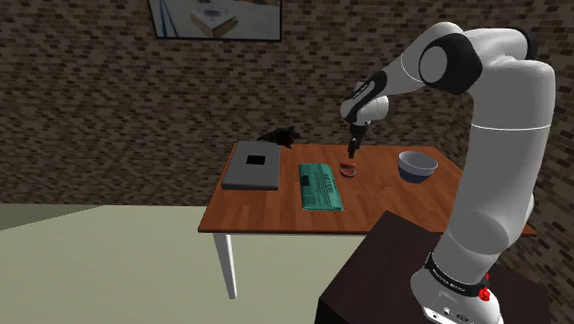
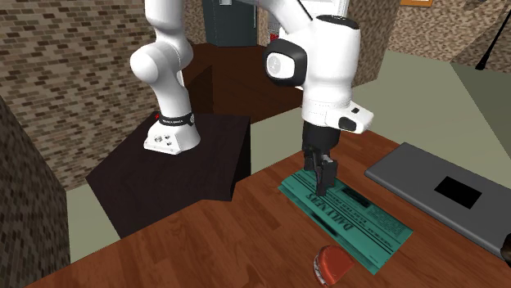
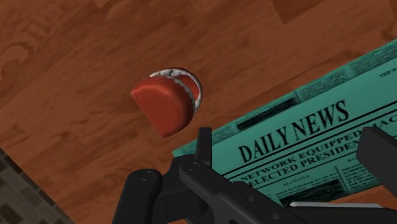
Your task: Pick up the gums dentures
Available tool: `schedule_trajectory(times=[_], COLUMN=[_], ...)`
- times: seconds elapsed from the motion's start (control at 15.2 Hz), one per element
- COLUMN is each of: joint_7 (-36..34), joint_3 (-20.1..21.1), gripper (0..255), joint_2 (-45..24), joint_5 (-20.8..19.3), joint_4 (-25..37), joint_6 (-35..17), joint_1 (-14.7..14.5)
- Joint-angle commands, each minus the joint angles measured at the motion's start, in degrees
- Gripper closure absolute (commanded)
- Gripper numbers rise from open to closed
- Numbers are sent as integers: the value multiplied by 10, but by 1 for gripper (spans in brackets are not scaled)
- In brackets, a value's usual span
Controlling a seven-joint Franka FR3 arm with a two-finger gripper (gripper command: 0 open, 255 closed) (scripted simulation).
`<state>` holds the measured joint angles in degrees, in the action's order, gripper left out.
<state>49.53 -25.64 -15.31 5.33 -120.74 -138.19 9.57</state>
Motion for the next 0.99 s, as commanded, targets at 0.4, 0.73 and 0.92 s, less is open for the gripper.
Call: schedule_trajectory(times=[0.4, 0.73, 0.92], joint_7=[90, 112, 114], joint_3=[47, 71, 76], gripper=[0, 0, 0], joint_2=[-183, -283, -299], joint_5=[97, 121, 126], joint_4=[169, 289, 292], joint_6=[-5, 15, 2], joint_1=[86, 132, 136])
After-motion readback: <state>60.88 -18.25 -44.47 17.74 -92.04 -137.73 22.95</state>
